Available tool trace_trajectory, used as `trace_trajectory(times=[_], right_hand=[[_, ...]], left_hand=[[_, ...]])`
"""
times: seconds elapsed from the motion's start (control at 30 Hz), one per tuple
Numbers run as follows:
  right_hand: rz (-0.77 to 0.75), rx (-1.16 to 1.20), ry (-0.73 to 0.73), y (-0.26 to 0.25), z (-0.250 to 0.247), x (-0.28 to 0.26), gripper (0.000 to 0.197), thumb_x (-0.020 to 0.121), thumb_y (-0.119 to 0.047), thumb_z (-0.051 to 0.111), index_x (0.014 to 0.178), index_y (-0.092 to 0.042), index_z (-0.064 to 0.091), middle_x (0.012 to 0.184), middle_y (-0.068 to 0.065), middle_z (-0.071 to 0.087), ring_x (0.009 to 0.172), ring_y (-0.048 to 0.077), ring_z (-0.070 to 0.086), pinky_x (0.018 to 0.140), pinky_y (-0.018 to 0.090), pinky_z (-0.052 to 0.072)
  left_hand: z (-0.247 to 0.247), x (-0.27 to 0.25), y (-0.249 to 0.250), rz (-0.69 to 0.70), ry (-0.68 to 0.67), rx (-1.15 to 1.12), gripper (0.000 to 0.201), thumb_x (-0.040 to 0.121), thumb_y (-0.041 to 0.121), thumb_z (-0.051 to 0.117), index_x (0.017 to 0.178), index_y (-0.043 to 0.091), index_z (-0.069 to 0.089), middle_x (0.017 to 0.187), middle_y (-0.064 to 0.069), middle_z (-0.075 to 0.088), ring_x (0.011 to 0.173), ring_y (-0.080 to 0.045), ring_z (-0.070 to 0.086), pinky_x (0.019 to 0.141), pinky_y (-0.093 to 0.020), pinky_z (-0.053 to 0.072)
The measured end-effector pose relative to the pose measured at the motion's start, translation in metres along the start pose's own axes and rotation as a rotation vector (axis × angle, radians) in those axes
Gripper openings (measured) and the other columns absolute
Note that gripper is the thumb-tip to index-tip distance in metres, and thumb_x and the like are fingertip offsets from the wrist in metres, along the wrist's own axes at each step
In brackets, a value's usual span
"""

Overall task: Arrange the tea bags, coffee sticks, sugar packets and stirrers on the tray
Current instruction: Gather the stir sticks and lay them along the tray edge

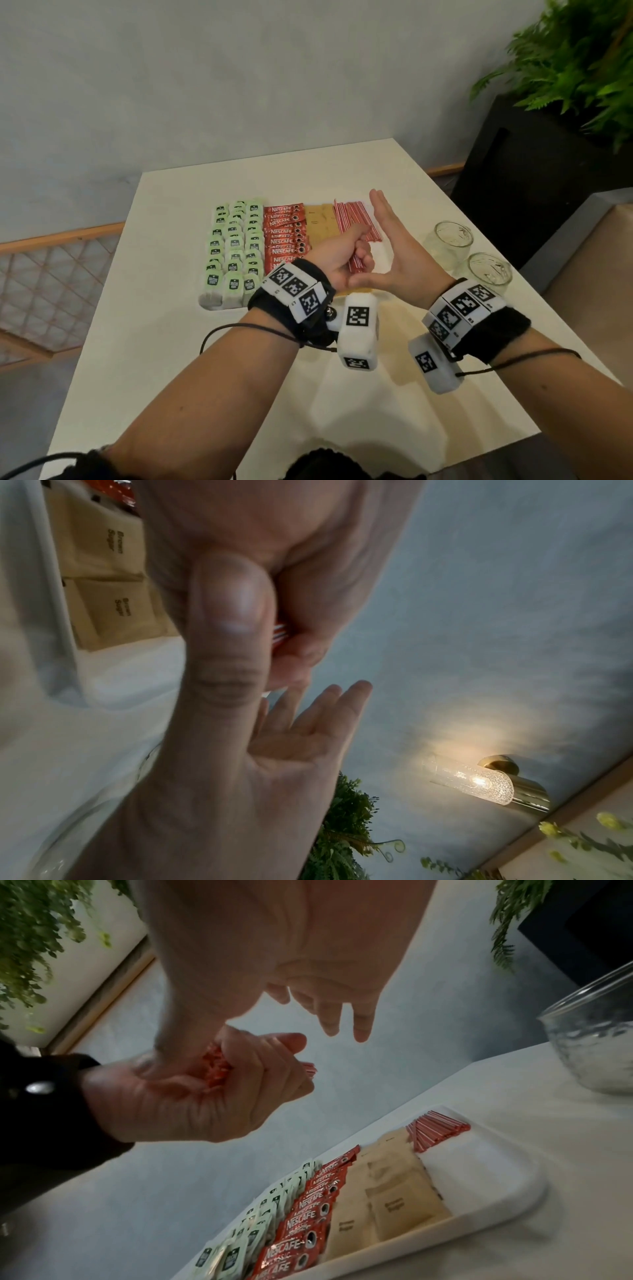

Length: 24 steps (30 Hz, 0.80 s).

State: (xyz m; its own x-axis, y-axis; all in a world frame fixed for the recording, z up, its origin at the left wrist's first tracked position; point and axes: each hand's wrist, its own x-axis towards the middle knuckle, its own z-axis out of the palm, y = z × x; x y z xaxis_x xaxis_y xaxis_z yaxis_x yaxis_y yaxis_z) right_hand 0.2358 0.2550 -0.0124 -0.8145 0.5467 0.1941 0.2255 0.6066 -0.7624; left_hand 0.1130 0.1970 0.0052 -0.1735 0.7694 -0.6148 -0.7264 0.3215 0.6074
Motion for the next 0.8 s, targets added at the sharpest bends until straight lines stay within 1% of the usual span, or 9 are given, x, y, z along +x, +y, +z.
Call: trace_trajectory(times=[0.27, 0.3, 0.37, 0.43, 0.53, 0.6, 0.67, 0.7, 0.8], right_hand=[[0.024, -0.008, -0.044, 0.02, -0.012, -0.009, 0.13, 0.061, -0.043, 0.085, 0.152, -0.038, -0.007, 0.162, -0.012, -0.013, 0.138, -0.019, -0.011, 0.103, -0.003, 0.002], [0.035, 0.014, -0.058, 0.022, -0.013, -0.01, 0.132, 0.06, -0.041, 0.088, 0.152, -0.039, -0.008, 0.161, -0.013, -0.014, 0.139, -0.017, -0.011, 0.105, -0.001, 0.003], [0.068, 0.11, -0.065, 0.026, -0.02, -0.008, 0.134, 0.058, -0.042, 0.09, 0.152, -0.041, -0.006, 0.161, -0.016, -0.01, 0.144, -0.01, -0.006, 0.113, 0.012, 0.006], [0.107, 0.205, -0.005, 0.03, -0.031, -0.002, 0.117, 0.067, -0.053, 0.081, 0.154, -0.039, 0.004, 0.162, -0.017, 0.003, 0.147, -0.003, 0.005, 0.118, 0.025, 0.012], [0.199, 0.339, 0.104, 0.033, -0.049, 0.01, 0.071, 0.089, -0.055, 0.052, 0.152, -0.032, 0.028, 0.156, -0.017, 0.029, 0.142, -0.002, 0.026, 0.12, 0.031, 0.02], [0.212, 0.418, 0.061, 0.034, -0.052, 0.018, 0.047, 0.099, -0.044, 0.044, 0.143, -0.029, 0.046, 0.147, -0.013, 0.046, 0.135, 0.0, 0.039, 0.119, 0.035, 0.026], [0.25, 0.477, -0.054, 0.032, -0.051, 0.021, 0.038, 0.092, -0.049, 0.05, 0.12, -0.032, 0.068, 0.13, -0.007, 0.063, 0.126, 0.009, 0.053, 0.114, 0.036, 0.033], [0.26, 0.485, -0.076, 0.033, -0.049, 0.02, 0.037, 0.089, -0.051, 0.051, 0.114, -0.033, 0.071, 0.126, -0.006, 0.066, 0.123, 0.011, 0.056, 0.112, 0.034, 0.035], [0.202, 0.443, -0.015, 0.033, -0.048, 0.018, 0.038, 0.101, -0.035, 0.041, 0.135, -0.026, 0.055, 0.141, -0.007, 0.054, 0.132, 0.004, 0.046, 0.115, 0.032, 0.032]], left_hand=[[0.015, 0.011, -0.015, -0.036, -0.052, 0.105, 0.032, 0.095, 0.02, 0.06, 0.068, 0.017, 0.044, 0.047, 0.007, 0.032, 0.035, -0.005, 0.03, 0.032, -0.015, 0.032], [0.015, 0.011, -0.016, -0.043, -0.065, 0.142, 0.033, 0.095, 0.021, 0.059, 0.067, 0.018, 0.043, 0.046, 0.008, 0.03, 0.034, -0.005, 0.027, 0.031, -0.015, 0.028], [0.012, 0.012, -0.018, -0.048, -0.102, 0.256, 0.035, 0.096, 0.024, 0.058, 0.066, 0.021, 0.041, 0.045, 0.009, 0.028, 0.033, -0.005, 0.023, 0.03, -0.015, 0.022], [0.01, 0.011, -0.019, -0.059, -0.143, 0.357, 0.035, 0.097, 0.027, 0.056, 0.067, 0.023, 0.038, 0.044, 0.01, 0.028, 0.034, -0.004, 0.021, 0.031, -0.015, 0.019], [0.009, 0.008, -0.022, -0.107, -0.155, 0.42, 0.037, 0.098, 0.026, 0.053, 0.066, 0.024, 0.035, 0.044, 0.011, 0.026, 0.033, -0.003, 0.02, 0.031, -0.014, 0.015], [0.011, 0.007, -0.023, -0.122, -0.158, 0.436, 0.037, 0.099, 0.025, 0.052, 0.066, 0.024, 0.035, 0.044, 0.011, 0.026, 0.032, -0.003, 0.02, 0.031, -0.014, 0.014], [0.012, 0.007, -0.024, -0.13, -0.166, 0.446, 0.038, 0.099, 0.025, 0.051, 0.065, 0.023, 0.035, 0.043, 0.011, 0.026, 0.032, -0.003, 0.021, 0.03, -0.014, 0.016], [0.012, 0.007, -0.024, -0.132, -0.167, 0.447, 0.038, 0.099, 0.025, 0.051, 0.065, 0.023, 0.035, 0.043, 0.011, 0.026, 0.032, -0.003, 0.021, 0.03, -0.014, 0.017], [0.012, 0.006, -0.024, -0.128, -0.159, 0.445, 0.037, 0.099, 0.024, 0.051, 0.065, 0.023, 0.035, 0.044, 0.01, 0.026, 0.032, -0.003, 0.022, 0.031, -0.014, 0.019]])
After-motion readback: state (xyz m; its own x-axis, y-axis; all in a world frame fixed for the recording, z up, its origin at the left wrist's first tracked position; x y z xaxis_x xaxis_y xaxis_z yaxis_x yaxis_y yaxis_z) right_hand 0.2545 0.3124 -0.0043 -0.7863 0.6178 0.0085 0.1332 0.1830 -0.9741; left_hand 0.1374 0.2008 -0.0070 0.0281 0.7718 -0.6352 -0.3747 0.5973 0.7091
